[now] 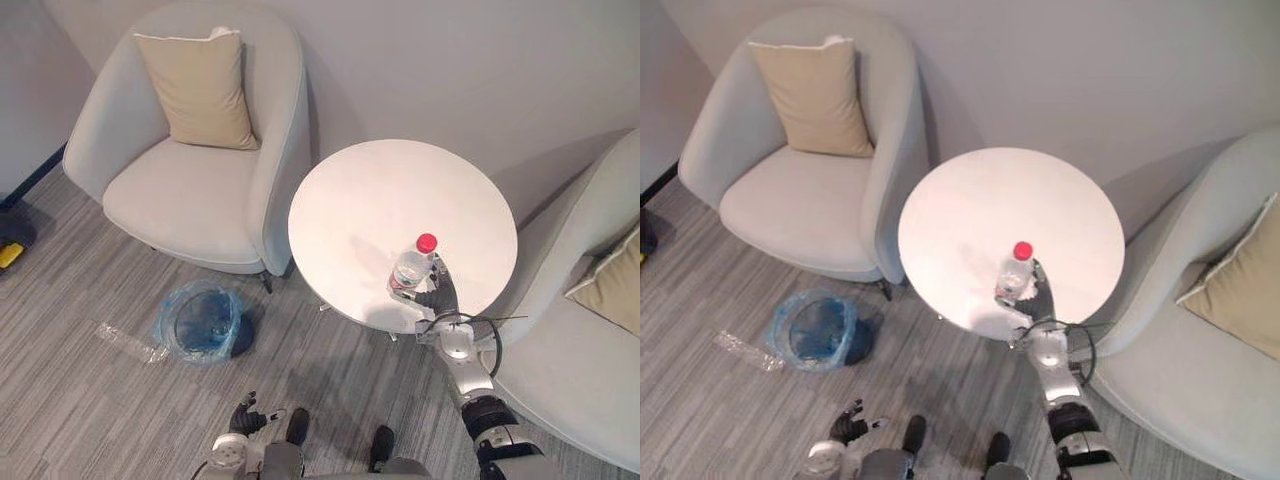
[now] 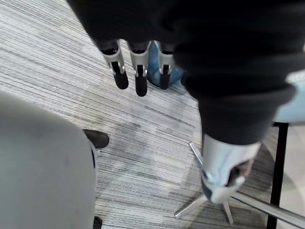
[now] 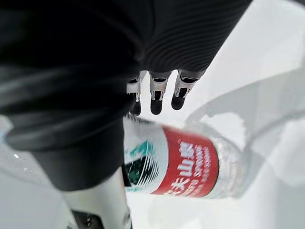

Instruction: Gather rubbish on tea table into small bin, then transfer packed bag to large trash can.

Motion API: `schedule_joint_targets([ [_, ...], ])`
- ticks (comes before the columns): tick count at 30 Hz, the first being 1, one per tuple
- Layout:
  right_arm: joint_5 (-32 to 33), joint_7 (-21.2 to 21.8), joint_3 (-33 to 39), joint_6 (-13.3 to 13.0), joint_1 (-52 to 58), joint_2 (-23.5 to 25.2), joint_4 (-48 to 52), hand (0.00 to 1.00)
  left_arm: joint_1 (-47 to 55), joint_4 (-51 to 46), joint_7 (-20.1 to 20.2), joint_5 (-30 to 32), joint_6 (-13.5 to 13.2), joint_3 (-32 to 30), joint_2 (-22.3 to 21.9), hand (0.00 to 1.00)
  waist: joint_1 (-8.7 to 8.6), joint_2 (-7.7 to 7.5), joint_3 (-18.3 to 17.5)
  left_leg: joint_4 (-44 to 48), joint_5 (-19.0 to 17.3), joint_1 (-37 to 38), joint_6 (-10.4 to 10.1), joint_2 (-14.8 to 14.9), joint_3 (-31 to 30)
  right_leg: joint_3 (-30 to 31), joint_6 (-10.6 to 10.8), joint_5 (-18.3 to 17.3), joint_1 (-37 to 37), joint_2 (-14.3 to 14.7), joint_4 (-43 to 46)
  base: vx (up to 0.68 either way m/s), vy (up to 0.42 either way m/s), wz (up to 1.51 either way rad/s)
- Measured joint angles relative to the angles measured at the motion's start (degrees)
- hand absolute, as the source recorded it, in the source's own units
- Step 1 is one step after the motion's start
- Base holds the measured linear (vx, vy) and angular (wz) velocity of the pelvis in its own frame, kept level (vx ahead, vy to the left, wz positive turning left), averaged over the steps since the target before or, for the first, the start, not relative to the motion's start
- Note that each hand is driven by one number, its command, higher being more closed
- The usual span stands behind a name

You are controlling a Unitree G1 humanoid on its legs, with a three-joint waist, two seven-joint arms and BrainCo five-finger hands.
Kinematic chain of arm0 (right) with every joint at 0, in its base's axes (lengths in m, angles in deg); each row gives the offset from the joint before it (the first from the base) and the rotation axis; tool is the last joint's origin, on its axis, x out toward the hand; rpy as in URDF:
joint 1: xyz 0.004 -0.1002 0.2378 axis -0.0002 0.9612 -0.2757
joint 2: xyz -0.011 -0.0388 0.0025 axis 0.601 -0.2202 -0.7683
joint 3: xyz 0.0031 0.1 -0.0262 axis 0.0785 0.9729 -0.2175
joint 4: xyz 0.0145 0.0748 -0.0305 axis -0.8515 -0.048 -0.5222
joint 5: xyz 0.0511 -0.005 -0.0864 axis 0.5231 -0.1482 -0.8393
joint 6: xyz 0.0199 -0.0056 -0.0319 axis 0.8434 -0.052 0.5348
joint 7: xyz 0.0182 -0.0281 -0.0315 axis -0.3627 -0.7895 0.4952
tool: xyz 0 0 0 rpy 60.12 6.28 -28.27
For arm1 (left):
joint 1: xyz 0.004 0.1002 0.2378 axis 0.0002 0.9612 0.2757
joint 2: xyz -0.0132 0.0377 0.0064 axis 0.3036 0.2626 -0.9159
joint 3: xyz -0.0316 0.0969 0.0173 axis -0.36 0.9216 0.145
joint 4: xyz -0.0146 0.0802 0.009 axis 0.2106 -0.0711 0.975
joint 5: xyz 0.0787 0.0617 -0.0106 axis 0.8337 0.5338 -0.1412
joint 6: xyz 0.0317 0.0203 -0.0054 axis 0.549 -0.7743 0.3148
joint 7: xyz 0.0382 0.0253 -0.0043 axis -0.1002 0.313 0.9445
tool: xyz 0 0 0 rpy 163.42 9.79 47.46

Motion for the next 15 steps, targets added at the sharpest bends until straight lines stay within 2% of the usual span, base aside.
schedule_joint_targets([
  [4, 2.2, -1.4, 1.9, 0.0, -3.8, -0.2, -1.8, 1.00, -0.1, -0.8, -0.3, -1.1, -0.4, 0.1, -0.5, 0.00, 0.86, 0.96, 1.0, -0.8, 0.7, -1.2, -0.1, 0.1, -0.1, -0.3, -0.1, 0.1, -1.4, 0.0, 0.0, -0.01, 0.004, 0.05],
  [12, 3.6, -1.0, 1.6, 0.0, -4.1, -0.5, -1.6, 1.00, -0.2, -1.0, -0.3, -1.2, -0.7, 0.1, -0.5, 0.00, 1.28, 1.02, 1.2, -0.8, 0.7, -1.0, -0.1, -0.1, 0.2, 0.3, -0.1, 0.1, -1.3, -0.3, 0.0, 0.00, 0.005, -0.02],
  [15, 3.9, -0.5, 1.3, 0.0, -2.6, -0.5, 1.6, 1.00, -0.2, -1.0, -0.2, -1.1, -0.6, 0.1, -0.6, 0.00, 1.28, 1.02, 1.2, -0.8, 0.6, -0.3, -0.1, -0.1, 1.0, 1.3, -0.1, 0.1, -1.3, -0.4, 0.5, -0.01, 0.028, -0.15],
])
